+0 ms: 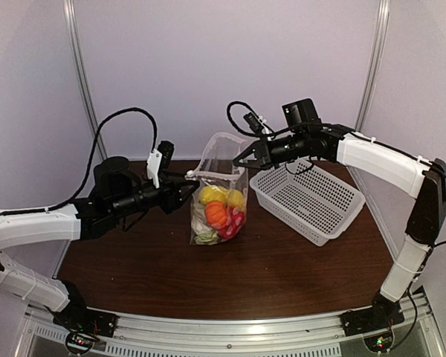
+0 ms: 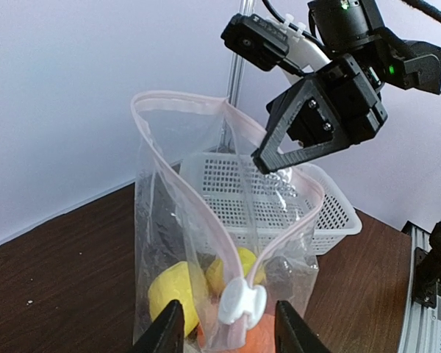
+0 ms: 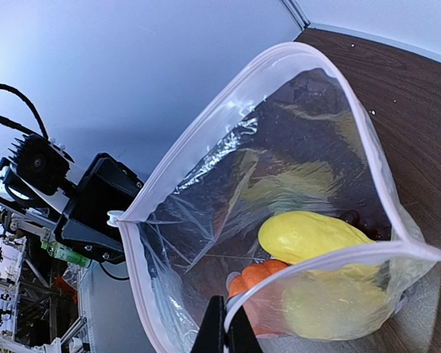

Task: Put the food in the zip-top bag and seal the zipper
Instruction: Hold the zipper food storage bag at the center of the board.

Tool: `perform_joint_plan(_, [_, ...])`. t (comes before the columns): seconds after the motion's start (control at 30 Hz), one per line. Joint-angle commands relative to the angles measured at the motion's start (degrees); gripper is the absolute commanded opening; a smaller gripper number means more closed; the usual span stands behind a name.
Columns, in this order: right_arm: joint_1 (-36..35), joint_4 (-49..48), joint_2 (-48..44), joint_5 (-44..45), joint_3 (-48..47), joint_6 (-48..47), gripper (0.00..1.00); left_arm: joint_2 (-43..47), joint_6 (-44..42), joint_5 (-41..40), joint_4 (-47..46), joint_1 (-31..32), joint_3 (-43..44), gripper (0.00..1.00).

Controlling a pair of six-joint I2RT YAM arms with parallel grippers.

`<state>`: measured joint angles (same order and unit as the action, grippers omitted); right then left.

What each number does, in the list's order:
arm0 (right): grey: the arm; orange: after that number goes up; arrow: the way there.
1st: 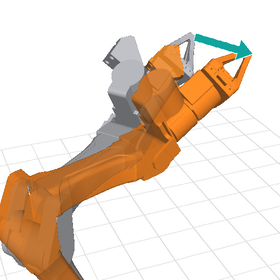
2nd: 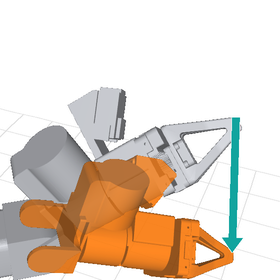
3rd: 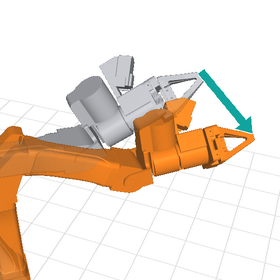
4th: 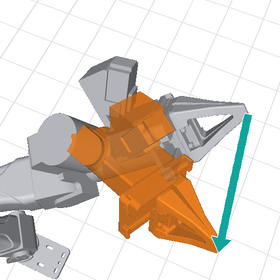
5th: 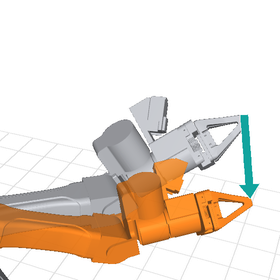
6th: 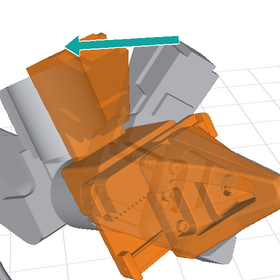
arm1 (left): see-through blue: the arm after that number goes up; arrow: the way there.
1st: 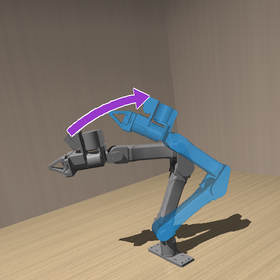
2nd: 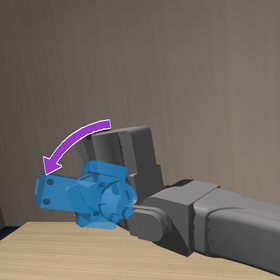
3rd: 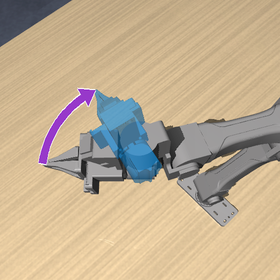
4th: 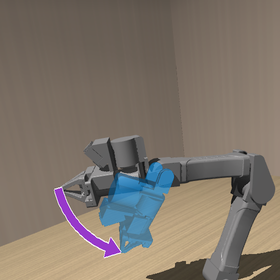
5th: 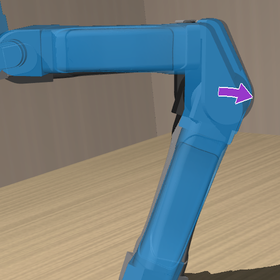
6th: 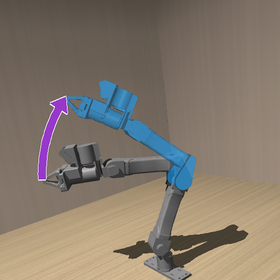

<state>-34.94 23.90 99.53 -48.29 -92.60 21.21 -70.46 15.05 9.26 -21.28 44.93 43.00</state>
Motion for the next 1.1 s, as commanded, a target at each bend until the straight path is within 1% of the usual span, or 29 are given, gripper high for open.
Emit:
perform_joint_plan(0.0, [0.51,-1.1,-2.46,-1.01,0.6,-0.2,0.0,-1.4,-1.57,1.31,-5.04,-0.78,1.59,0.41])
perform_joint_plan(0.17, [0.95,-1.27,-2.07,-1.44,0.37,0.3,0.0,-2.05,-2.49,2.56,-6.5,-1.15,1.56,0.34])
perform_joint_plan(0.47, [1.19,-1.66,-2.06,-1.8,0.68,0.58,0.01,-1.85,-3.79,1.77,-8.01,-1.39,0.41,0.1])
perform_joint_plan(0.57, [1.37,-1.62,-2.1,-2.09,0.39,0.54,0.08,-1.61,-4.01,1.68,-7.73,-1.38,0.66,0.07])
perform_joint_plan(0.7, [2.97,0.85,-2.38,-2.77,-3.22,-3.07,0.23,-0.48,-4.75,2.05,-6.57,-1.4,1.62,0.03])
perform_joint_plan(0.73, [3.7,2.59,-2.46,-2.66,-5.02,-5.68,0.28,-0.13,-5.07,2.67,-5.57,-1.4,2.32,0.02])
perform_joint_plan(0.8, [5.49,8.94,-2.71,-1.25,-9.96,-13.45,0.42,0.67,-5.94,3.94,-3.31,-1.35,4.01,0.01])
perform_joint_plan(0.9, [5.86,17.65,-3.88,1.52,-16.27,-29.24,0.63,1.28,-7.42,5.85,0.21,-1.35,6.96,0.0])
perform_joint_plan(0.97, [4.82,22.72,-5.31,2.82,-18.37,-40.42,0.69,1.04,-8.64,7.83,3.47,-1.38,9.42,0.0])
perform_joint_plan(1.03, [3.5,26.49,-6.82,5.19,-18.95,-49.96,0.7,0.3,-9.74,9.73,6.24,-1.34,12.08,0.0])
perform_joint_plan(1.07, [2.83,27.41,-7.63,6.42,-18.79,-52.79,0.7,0.04,-9.99,10.68,7.29,-1.33,13.24,0.0])
